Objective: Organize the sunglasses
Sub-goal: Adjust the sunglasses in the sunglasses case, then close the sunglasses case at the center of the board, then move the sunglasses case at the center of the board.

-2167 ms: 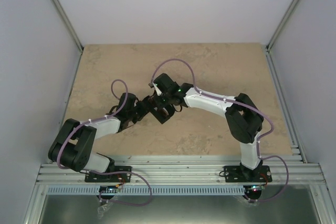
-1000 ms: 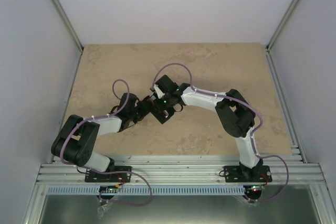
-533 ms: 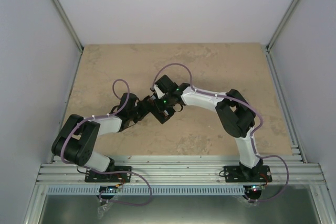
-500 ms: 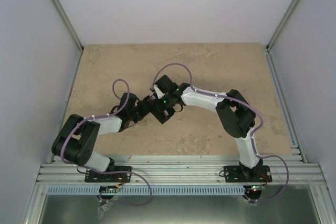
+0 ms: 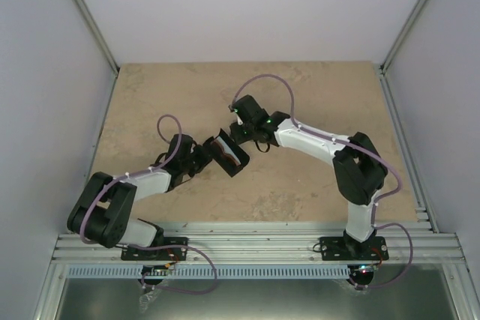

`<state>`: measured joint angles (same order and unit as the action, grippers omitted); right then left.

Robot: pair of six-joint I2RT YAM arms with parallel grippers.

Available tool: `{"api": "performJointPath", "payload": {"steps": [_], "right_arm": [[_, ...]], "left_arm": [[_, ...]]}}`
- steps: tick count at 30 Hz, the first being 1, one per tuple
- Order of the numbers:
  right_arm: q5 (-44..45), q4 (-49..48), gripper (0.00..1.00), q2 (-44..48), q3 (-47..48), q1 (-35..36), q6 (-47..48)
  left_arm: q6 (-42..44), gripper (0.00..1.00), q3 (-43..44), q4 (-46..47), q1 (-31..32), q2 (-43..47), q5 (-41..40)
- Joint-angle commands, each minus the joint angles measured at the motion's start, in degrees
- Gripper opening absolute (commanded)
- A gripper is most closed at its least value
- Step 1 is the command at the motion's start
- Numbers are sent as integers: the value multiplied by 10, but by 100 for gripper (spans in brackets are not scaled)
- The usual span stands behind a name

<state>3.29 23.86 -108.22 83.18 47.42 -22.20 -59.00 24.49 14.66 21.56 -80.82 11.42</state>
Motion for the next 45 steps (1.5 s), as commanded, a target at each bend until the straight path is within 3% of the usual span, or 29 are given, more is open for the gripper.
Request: {"api": "performJointPath", "payload": {"steps": [1, 12, 20, 29, 35, 45], "right_arm": [[85, 36, 28, -55, -5, -7, -9], [-29, 15, 34, -60, -10, 4, 39], [-53, -4, 50, -58, -18, 33, 60], [-44, -10, 56, -71, -42, 47, 64], [12, 32, 49, -100, -29, 46, 48], [-9, 46, 52, -90, -6, 44, 131]], "left_arm": [[-1, 31, -12, -14, -3, 29, -28], [-19, 18, -7, -37, -3, -15, -28], [-12, 21, -4, 18, -3, -50, 28], [-15, 21, -5, 13, -3, -55, 18], [-14, 21, -1, -34, -3, 4, -30], [17, 33, 49, -210, -3, 178, -152]]}}
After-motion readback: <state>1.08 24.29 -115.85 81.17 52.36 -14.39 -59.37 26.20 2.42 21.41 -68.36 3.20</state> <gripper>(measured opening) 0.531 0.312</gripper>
